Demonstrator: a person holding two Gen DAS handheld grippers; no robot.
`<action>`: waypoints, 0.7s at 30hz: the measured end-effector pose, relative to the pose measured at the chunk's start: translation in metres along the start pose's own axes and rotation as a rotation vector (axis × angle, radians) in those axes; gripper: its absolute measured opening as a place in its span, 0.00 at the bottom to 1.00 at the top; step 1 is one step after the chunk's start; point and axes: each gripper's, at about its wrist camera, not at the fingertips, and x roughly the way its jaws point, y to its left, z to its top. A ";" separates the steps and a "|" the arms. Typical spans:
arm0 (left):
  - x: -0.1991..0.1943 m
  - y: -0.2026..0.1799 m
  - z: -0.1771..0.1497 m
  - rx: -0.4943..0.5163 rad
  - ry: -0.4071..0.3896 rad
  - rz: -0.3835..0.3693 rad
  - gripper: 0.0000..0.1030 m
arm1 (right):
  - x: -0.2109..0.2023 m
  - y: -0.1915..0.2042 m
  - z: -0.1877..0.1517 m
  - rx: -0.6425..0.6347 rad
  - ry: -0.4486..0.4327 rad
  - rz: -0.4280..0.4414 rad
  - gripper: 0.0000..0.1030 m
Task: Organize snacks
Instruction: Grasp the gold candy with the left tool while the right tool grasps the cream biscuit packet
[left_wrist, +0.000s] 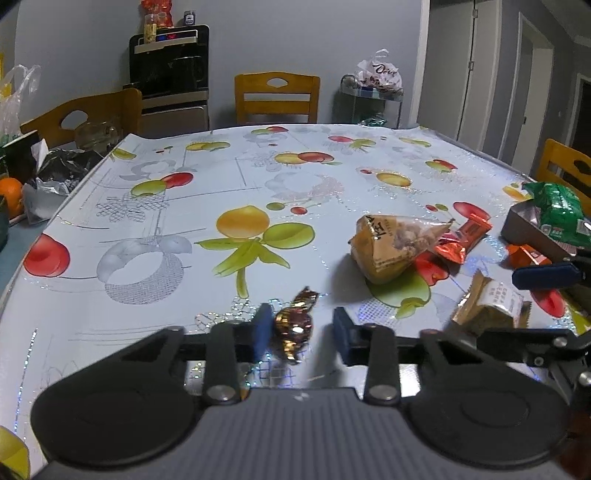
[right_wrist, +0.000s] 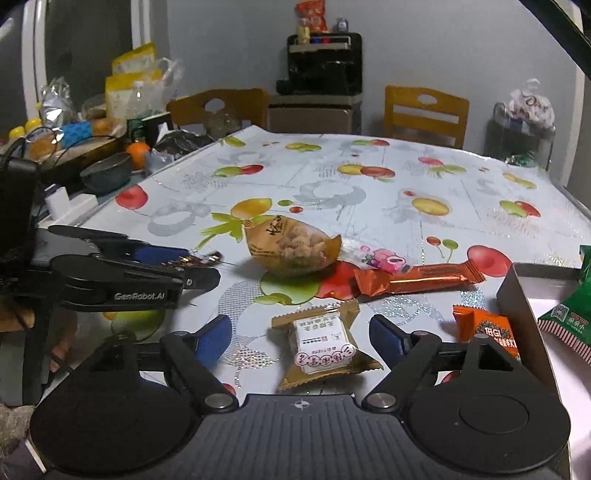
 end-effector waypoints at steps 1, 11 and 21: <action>-0.001 0.000 0.000 0.001 0.000 -0.008 0.27 | 0.000 0.000 0.000 -0.008 -0.006 -0.007 0.84; -0.005 -0.007 -0.005 0.038 0.003 -0.100 0.20 | 0.006 -0.003 -0.003 -0.032 -0.013 -0.032 0.85; -0.004 -0.008 -0.005 0.042 0.007 -0.113 0.20 | 0.014 -0.001 -0.006 -0.038 0.012 -0.027 0.74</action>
